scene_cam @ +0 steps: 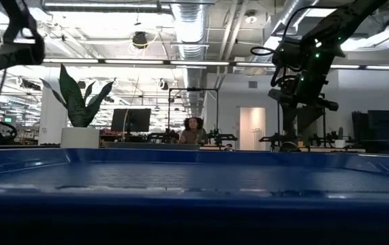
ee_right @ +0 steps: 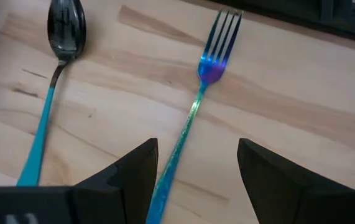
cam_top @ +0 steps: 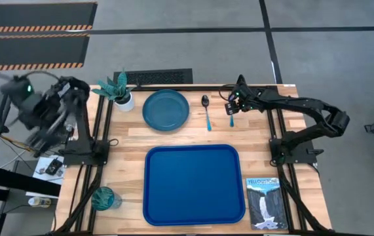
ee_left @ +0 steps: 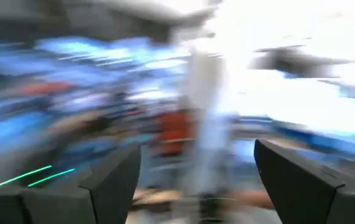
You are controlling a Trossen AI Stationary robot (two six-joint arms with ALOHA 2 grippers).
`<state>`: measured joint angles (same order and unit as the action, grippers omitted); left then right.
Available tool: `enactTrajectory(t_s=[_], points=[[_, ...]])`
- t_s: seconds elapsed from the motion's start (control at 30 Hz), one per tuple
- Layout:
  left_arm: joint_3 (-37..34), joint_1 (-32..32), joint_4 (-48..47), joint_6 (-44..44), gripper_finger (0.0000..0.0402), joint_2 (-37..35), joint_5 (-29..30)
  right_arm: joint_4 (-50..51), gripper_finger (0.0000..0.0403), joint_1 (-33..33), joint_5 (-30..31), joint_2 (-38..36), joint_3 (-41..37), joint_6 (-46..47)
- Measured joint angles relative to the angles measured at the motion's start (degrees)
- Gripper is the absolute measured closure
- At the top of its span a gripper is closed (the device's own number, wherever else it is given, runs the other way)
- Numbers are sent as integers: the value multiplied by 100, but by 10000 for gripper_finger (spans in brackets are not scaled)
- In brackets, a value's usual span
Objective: Pick and place plate/cup/fork/spoon on tray
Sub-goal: Put the iridescent fork on the blue tray
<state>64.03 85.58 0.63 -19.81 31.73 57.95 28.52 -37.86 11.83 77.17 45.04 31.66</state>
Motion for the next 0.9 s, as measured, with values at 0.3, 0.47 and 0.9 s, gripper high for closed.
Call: enactTrajectory(t_s=[0.3, 0.47, 0.9], points=[[436, -101, 195, 321, 135, 1550, -1459, -314, 158, -54, -524, -2, 1, -19], [961, -1138, 863, 244, 136, 3110, 663, -409, 158, -38, -613, -4, 0, -18], [2168, -7381, -4259, 3924, 136, 3347, -1911, -350, 158, -89, -592, -4, 0, -38]])
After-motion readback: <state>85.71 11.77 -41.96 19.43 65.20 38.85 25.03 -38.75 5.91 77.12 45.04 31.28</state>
